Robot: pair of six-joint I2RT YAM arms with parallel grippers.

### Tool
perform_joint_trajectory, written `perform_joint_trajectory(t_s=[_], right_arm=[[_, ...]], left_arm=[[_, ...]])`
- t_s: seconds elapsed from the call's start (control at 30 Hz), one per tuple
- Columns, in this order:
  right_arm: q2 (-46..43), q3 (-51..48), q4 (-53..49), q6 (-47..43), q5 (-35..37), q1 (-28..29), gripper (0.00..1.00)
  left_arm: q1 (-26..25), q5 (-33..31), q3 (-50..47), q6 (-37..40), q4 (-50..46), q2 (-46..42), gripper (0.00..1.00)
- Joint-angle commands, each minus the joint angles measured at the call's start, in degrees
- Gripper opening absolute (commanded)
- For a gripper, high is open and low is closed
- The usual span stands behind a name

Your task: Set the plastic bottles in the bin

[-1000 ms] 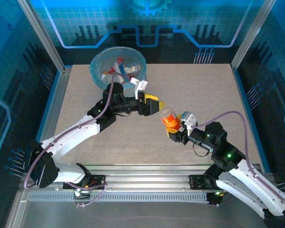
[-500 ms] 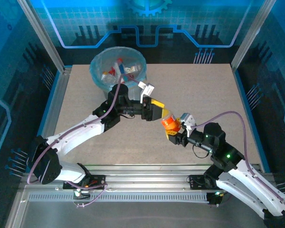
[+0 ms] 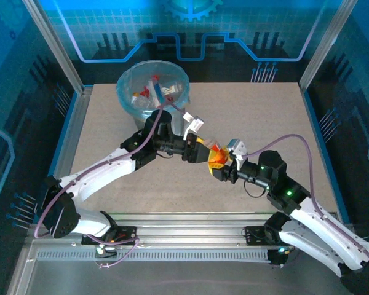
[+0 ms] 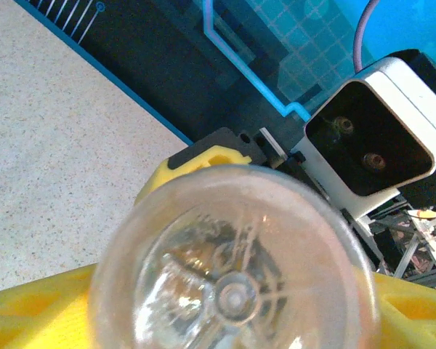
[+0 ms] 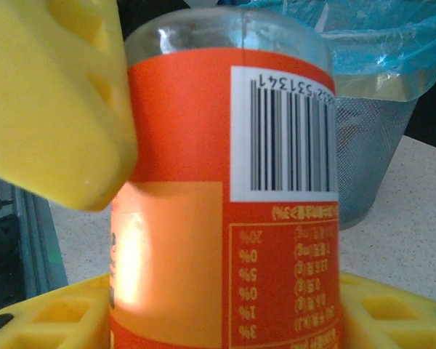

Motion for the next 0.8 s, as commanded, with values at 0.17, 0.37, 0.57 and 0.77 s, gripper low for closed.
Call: perform_joint_trajectory(t_s=[0.17, 0.37, 0.57, 0.77], right_arm=[[9.4, 6.5, 6.5, -6.6, -5.4, 0.7, 0.51], [9.9, 7.4, 5.8, -6.5, -3.7, 1.3, 0.51], [7.3, 5.0, 8.0, -4.5, -1.8, 1.3, 0.51], [7.5, 5.1, 9.0, -3.1, 0.2, 1.7, 0.63]], left_arm=[[-0.2, -5.8, 7.1, 1.8, -4.2, -3.3, 0.74], [-0.2, -7.2, 9.7, 3.9, -8.2, -3.7, 0.7], [-0.2, -7.2, 11.6, 4.3, -12.7, -4.0, 0.58], [-0.2, -10.9, 10.9, 3.5, -12.2, -6.5, 0.43]])
